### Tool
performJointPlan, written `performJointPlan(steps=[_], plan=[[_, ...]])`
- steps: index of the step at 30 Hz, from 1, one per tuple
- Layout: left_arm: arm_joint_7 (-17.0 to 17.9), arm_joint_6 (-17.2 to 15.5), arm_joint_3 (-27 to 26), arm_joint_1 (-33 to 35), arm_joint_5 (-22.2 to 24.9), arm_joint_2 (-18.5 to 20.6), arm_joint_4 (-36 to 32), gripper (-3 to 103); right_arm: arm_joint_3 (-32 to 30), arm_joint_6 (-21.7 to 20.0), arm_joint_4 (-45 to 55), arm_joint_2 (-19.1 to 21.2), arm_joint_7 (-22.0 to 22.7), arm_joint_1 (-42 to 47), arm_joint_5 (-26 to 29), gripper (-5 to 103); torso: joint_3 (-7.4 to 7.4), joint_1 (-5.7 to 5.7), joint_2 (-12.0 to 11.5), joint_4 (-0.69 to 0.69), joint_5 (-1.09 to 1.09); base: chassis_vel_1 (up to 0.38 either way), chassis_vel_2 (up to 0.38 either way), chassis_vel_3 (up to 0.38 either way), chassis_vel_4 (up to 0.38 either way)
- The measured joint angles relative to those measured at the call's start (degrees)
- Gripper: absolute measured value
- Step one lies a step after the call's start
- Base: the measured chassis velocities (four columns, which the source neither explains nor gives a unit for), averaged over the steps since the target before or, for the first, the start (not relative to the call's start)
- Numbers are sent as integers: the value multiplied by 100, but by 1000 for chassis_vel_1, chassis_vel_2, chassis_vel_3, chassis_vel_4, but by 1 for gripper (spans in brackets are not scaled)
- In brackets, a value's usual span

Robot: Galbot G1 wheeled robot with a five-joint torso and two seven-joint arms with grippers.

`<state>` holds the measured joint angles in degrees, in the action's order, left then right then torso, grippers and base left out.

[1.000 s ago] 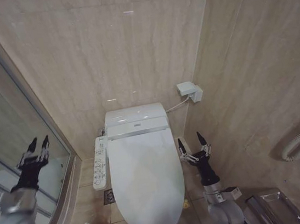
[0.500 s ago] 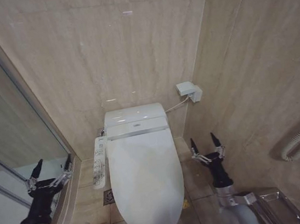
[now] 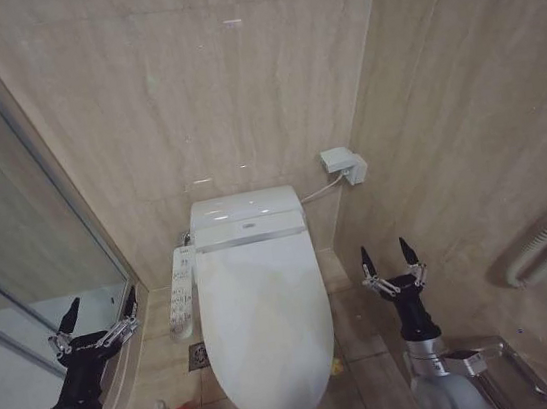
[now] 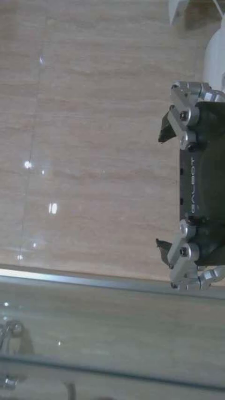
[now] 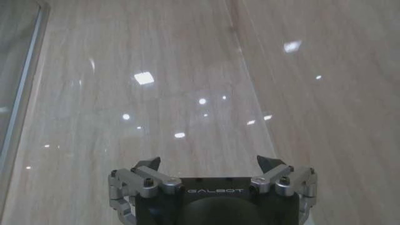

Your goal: Open the toilet lid, clean the toilet bowl with a toilet brush, close the toilet lid, and flush.

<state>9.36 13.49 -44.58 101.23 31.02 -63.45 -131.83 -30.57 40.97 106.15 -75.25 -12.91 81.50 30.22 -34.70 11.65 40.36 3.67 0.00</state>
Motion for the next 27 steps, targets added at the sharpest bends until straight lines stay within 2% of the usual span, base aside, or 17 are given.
performJointPlan(steps=[11,12,15,19,20,21,24,26,27], plan=[[8,-15,79,25,-108,-279,-8,100,-1,28,-93,25,152,-25,12,100,0,-1,0,-1,-2,226,-221,-202,210],[8,-16,80,33,-118,-300,-15,100,-5,27,-99,34,160,-23,24,100,1,-2,0,1,5,294,-288,-262,266],[3,-17,84,56,-134,-336,-33,100,-22,28,-99,62,165,-11,64,100,0,-2,0,1,-3,280,-303,-282,285],[-6,-9,85,82,-179,-386,-62,100,-27,53,-98,91,175,49,82,100,2,-5,1,0,5,331,-324,-316,341],[-10,-5,87,86,-192,-399,-72,100,-27,76,-98,102,177,63,83,100,1,-3,1,2,-4,351,-365,-347,384],[-14,-1,86,100,-208,-418,-85,100,-24,100,-98,112,179,76,84,100,1,-2,0,-2,-3,367,-365,-347,356],[-23,14,79,147,-226,-450,-153,100,-21,130,-80,128,183,111,99,100,3,-7,2,0,7,347,-306,-325,349],[-24,25,63,186,-232,-471,-191,100,-23,141,-24,141,191,142,116,100,4,-9,4,1,-3,253,-296,-268,289],[-24,33,55,202,-237,-482,-206,100,-23,142,3,149,194,163,120,100,3,-9,3,-1,-1,187,-198,-246,172]])
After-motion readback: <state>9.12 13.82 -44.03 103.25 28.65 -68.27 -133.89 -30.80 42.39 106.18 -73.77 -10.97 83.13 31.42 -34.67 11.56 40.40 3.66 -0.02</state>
